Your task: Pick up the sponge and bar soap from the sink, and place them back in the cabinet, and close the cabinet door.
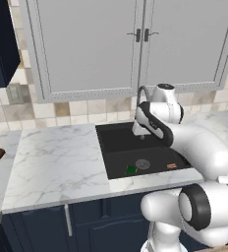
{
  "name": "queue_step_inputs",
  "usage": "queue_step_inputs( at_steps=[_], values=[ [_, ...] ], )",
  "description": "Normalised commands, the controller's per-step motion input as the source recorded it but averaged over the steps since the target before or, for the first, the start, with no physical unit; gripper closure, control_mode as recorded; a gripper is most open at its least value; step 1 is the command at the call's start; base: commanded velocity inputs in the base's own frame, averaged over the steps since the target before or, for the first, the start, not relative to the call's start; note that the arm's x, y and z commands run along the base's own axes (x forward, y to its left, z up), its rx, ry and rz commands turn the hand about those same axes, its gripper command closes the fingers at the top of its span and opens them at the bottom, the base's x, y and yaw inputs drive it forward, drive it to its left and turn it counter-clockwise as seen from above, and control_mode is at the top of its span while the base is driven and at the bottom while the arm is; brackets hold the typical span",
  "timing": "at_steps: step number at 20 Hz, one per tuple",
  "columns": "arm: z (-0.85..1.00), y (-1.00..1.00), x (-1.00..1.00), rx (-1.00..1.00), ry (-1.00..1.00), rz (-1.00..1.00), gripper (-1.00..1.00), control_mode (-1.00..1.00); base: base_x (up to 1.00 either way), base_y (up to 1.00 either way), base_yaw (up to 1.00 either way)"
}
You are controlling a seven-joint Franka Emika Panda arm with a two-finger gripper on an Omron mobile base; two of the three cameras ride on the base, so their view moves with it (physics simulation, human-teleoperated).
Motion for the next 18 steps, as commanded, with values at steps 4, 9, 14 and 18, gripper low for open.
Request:
queue_step_inputs(
  at_steps=[4,9,14,18],
  values=[
    [-0.10,0.00,0.14,0.00,0.06,0.00,-1.00,-1.00,0.00,0.00,0.00],
    [-0.14,0.00,0.16,0.00,0.05,0.00,-1.00,-1.00,0.00,0.00,0.00],
    [-0.20,0.00,0.10,0.00,0.02,0.00,-1.00,-1.00,0.00,0.00,0.00],
    [-0.20,0.00,0.15,0.00,0.01,0.00,-1.00,-1.00,0.00,0.00,0.00]
  ],
)
